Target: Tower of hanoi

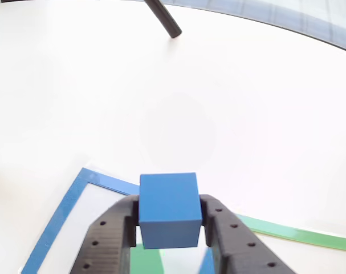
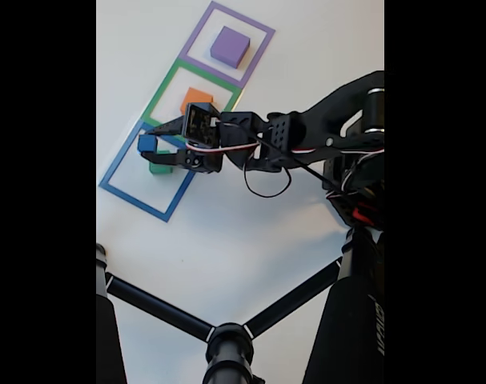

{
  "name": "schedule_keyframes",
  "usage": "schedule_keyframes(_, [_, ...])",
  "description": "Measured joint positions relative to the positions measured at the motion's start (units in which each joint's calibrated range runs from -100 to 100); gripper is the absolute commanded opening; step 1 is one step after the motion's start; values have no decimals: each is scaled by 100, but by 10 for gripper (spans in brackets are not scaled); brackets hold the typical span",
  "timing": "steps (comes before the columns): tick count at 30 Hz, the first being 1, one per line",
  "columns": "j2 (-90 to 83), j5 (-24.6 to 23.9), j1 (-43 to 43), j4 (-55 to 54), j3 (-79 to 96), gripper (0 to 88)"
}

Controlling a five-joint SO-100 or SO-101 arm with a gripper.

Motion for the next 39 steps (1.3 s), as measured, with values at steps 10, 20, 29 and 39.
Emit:
schedule_keyframes(10, [-3208, 36, 1159, 6457, -1886, 11])
schedule_keyframes(20, [-3326, 36, 2165, 11447, -6366, 11])
schedule_keyframes(29, [-3343, 36, 3511, 12285, -7260, 11])
schedule_keyframes(39, [-3630, 36, 4552, 12173, -6516, 11])
